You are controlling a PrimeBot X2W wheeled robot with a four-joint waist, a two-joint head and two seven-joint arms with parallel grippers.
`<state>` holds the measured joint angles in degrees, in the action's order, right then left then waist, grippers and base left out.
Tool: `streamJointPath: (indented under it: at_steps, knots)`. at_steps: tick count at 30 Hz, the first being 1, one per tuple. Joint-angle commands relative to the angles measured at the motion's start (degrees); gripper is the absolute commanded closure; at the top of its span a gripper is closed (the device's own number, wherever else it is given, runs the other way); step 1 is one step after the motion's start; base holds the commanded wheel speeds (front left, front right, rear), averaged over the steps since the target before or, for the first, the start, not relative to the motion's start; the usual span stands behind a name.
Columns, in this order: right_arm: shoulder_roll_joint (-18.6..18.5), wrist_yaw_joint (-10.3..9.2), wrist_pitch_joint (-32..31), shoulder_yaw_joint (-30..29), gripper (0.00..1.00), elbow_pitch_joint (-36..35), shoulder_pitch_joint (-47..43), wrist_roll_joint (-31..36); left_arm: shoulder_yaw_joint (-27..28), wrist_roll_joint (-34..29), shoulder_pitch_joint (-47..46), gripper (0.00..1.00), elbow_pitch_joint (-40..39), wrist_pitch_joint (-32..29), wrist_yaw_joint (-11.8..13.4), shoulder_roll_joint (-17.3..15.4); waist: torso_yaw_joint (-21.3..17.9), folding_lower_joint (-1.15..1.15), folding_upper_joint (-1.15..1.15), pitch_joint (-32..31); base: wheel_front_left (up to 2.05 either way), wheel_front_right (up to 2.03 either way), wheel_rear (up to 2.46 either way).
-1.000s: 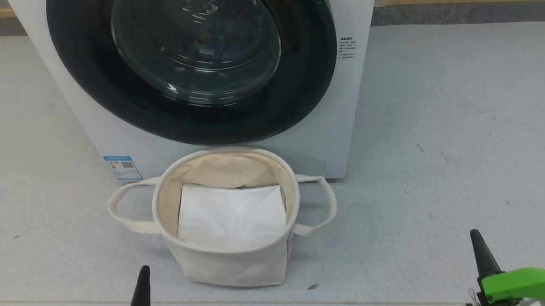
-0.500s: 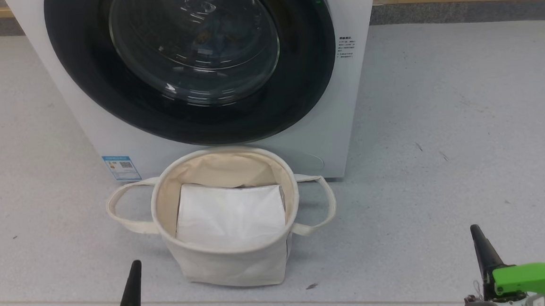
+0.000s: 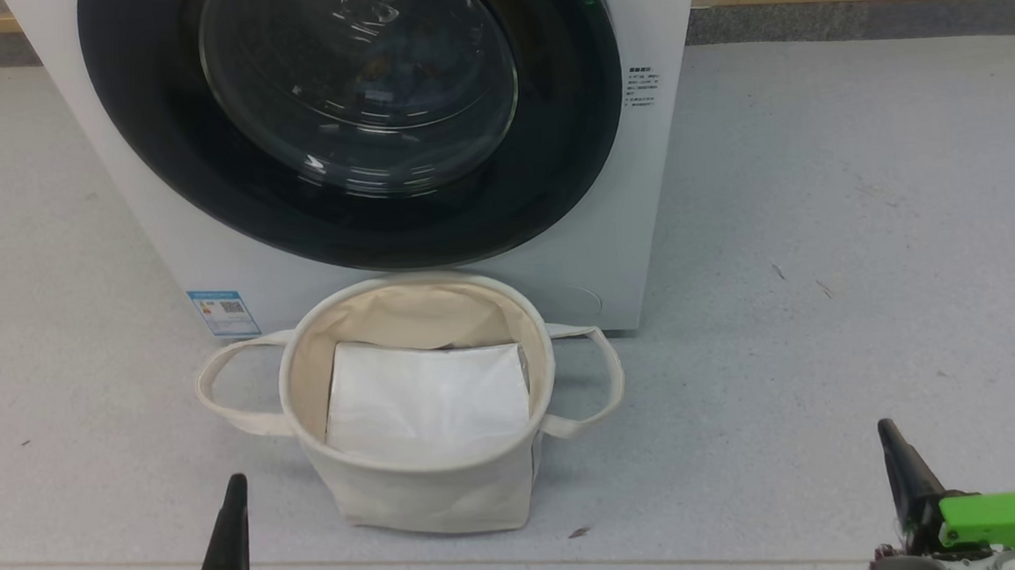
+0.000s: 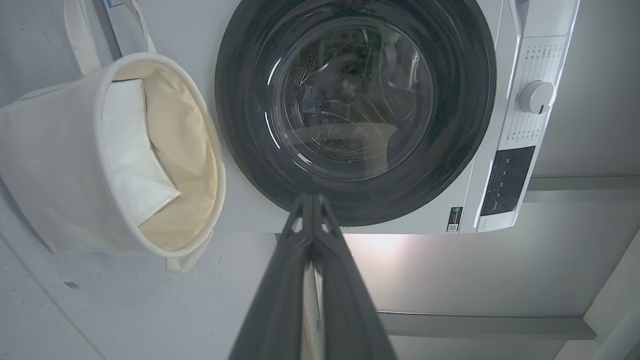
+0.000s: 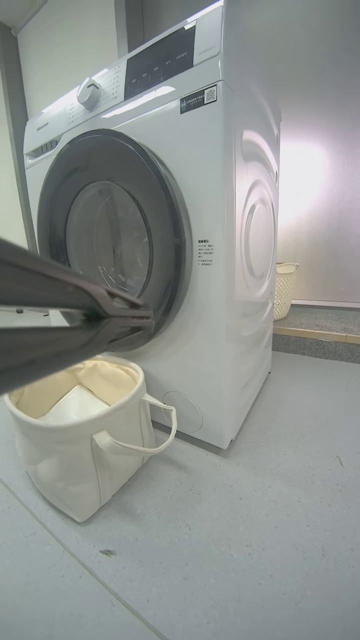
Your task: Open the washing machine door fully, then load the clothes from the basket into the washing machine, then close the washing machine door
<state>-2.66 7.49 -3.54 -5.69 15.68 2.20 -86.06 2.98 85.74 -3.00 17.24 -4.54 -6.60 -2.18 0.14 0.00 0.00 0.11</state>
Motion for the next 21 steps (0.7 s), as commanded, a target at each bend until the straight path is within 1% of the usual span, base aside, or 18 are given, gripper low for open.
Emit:
streamJointPath:
  at_steps: [1,9,21]
  knots:
    - [-1.0,0.01,-0.6,0.8,1.00,-1.8,3.4,-1.7,2.3,1.4,-3.1,1.00,-2.3,-0.6,-0.5,-0.7,0.0,0.00,0.00,0.0,0.00,0.00,0.00]
    - [-1.0,0.00,-2.0,0.3,1.00,-1.7,3.9,-6.9,3.5,6.3,-3.2,1.00,-3.2,-1.9,-0.9,-0.7,-0.1,0.00,0.00,0.1,0.00,0.00,0.00]
    - [-0.9,0.00,-2.2,0.1,1.00,-1.7,3.9,-6.9,3.5,6.4,-3.2,1.00,-3.2,-1.9,-0.9,-0.7,-0.1,0.00,0.00,0.1,0.00,0.00,0.00]
